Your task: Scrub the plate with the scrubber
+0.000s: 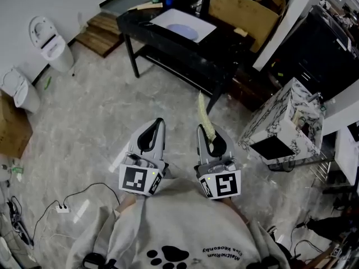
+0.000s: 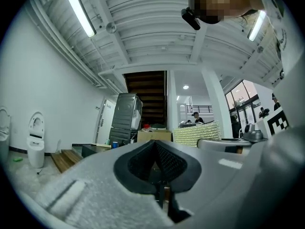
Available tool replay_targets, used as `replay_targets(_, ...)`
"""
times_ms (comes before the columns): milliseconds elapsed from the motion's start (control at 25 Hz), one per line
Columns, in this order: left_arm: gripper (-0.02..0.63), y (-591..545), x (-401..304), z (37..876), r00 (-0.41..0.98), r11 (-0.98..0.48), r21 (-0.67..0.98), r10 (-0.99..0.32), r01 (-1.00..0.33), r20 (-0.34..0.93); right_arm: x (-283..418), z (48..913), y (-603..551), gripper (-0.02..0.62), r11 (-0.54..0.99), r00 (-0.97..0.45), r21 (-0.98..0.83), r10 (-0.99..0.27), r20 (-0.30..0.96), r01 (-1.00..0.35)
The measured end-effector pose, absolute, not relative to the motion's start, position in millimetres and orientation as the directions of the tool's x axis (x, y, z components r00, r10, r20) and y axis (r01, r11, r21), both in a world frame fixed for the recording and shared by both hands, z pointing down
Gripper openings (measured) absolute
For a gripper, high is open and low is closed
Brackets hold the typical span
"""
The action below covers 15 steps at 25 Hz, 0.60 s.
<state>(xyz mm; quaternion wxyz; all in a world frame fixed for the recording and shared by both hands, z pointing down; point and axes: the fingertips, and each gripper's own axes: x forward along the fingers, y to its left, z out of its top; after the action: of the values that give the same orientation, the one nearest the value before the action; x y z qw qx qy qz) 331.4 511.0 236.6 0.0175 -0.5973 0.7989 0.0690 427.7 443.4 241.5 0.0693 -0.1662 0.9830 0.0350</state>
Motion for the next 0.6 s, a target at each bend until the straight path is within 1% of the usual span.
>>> replay_targets(320,0.0,493,316,246,-0.29,0.282,0.085,-0.952,-0.956,-0.097,413,252,419,0.074,0.941,-0.934,0.027,-0.331,-0.132,-0.337)
replay_targets(600,0.0,451,258,254,-0.286,0.277,0.096,-0.953,-0.956,-0.096,354,259,382,0.074,0.943,-0.938,0.035,-0.325,-0.117,-0.331)
